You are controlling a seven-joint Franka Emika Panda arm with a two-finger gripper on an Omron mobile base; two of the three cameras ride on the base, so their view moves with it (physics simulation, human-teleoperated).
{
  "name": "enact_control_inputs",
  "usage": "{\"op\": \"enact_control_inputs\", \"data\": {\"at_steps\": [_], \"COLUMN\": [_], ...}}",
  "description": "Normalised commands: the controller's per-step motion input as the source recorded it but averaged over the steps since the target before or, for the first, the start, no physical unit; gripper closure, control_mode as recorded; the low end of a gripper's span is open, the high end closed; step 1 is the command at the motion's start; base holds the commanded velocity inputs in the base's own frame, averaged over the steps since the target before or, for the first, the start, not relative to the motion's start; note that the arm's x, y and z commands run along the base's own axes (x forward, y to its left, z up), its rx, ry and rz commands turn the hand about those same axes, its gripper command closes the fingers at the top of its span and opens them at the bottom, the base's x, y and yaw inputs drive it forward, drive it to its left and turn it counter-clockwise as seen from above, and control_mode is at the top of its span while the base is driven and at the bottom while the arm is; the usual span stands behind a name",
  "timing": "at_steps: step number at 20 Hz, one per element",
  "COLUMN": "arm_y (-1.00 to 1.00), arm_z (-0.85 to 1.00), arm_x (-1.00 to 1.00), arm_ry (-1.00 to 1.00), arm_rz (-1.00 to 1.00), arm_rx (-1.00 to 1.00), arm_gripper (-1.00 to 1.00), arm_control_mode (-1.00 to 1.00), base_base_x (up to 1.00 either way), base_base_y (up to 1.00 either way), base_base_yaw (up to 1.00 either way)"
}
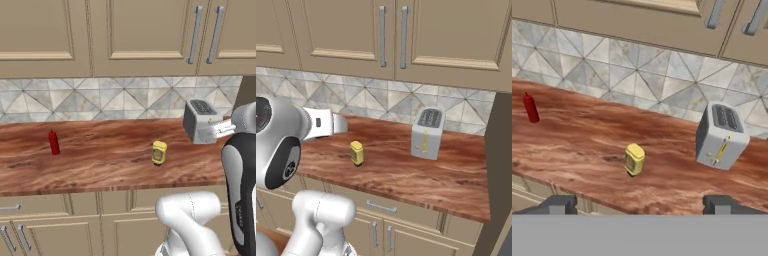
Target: Place the mustard and ketchup from the counter to the top shelf of the fridge. If the existing items in the fridge are on the top shelf, move them to other shelves.
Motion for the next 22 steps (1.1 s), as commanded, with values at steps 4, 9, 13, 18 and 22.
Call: {"op": "enact_control_inputs", "data": {"at_steps": [4, 9, 13, 18, 22], "arm_y": [-0.37, -0.10, -0.01, 0.00, 0.00], "arm_z": [-0.28, -0.52, -0.60, -0.59, -0.58], "arm_x": [0.34, 0.38, 0.25, 0.17, 0.22], "arm_ry": [0.36, 0.55, 0.39, 0.13, 0.00], "arm_rz": [0.00, 0.00, 0.01, 0.08, 0.08], "arm_rx": [0.00, 0.00, 0.09, 0.41, 0.57], "arm_gripper": [-1.00, -1.00, -1.00, -1.00, -1.00], "arm_control_mode": [-1.00, -1.00, -1.00, -1.00, -1.00], "base_base_x": [0.00, 0.00, 0.00, 0.00, 0.00], "base_base_y": [0.00, 0.00, 0.00, 0.00, 0.00], "base_base_yaw": [0.00, 0.00, 0.00, 0.00, 0.00]}}
